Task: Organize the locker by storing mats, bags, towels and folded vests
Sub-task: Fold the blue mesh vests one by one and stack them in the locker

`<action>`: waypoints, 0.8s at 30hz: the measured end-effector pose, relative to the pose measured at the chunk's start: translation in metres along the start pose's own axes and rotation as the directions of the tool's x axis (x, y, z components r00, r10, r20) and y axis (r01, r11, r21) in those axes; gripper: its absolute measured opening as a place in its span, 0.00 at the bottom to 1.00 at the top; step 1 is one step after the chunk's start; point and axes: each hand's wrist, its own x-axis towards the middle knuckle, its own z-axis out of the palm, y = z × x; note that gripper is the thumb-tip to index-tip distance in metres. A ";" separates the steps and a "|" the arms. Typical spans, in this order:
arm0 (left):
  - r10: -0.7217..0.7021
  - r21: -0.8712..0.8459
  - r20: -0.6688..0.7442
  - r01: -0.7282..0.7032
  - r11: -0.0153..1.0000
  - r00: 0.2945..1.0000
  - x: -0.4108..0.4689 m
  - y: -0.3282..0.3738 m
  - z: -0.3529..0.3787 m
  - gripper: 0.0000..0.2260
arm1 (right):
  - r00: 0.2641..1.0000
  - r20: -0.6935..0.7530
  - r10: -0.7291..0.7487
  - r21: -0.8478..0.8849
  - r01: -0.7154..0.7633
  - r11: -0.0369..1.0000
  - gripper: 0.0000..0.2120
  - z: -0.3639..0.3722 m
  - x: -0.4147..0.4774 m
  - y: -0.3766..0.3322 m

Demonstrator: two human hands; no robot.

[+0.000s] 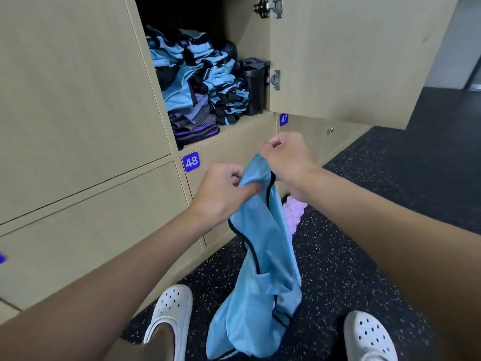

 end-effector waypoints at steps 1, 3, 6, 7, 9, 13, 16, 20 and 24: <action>-0.008 -0.035 -0.027 0.007 0.999 1.000 0.002 0.003 -0.001 0.08 | 1.000 0.004 0.015 0.046 -0.015 0.999 0.04 -0.003 0.000 -0.001; -0.032 -0.119 -0.090 0.022 0.993 0.995 0.007 0.009 -0.005 0.07 | 0.997 0.069 0.036 0.136 -0.045 0.990 0.05 -0.008 -0.002 -0.002; -0.054 -0.233 -0.197 0.007 0.972 0.979 0.016 0.014 -0.017 0.06 | 0.966 0.254 0.039 0.129 -0.074 0.989 0.16 -0.015 -0.009 0.002; -0.058 -0.250 -0.227 -0.001 0.968 0.972 0.019 0.015 -0.021 0.07 | 0.944 0.327 0.041 0.091 -0.075 0.993 0.20 -0.018 -0.012 0.005; -0.068 -0.279 -0.275 -0.012 0.960 0.959 0.024 0.016 -0.028 0.06 | 0.883 0.466 0.045 -0.013 -0.044 0.999 0.23 -0.020 -0.017 0.011; -0.088 -0.324 -0.337 -0.027 0.946 0.937 0.028 0.018 -0.043 0.06 | 0.859 0.511 0.033 -0.148 0.050 0.988 0.04 -0.017 -0.021 0.022; -0.121 -0.322 -0.365 -0.003 0.947 0.923 0.034 0.012 -0.052 0.03 | 0.870 0.490 0.059 -0.057 -0.035 0.998 0.07 -0.016 -0.024 0.019; -0.156 -0.218 -0.262 0.099 0.971 0.952 0.032 0.003 -0.052 0.11 | 0.916 0.395 0.076 0.132 -0.138 0.982 0.07 -0.015 -0.024 0.006; -0.022 -0.006 0.019 0.022 1.000 1.000 0.010 0.008 -0.034 0.17 | 0.941 0.329 0.080 0.214 -0.157 0.964 0.04 -0.010 -0.022 -0.001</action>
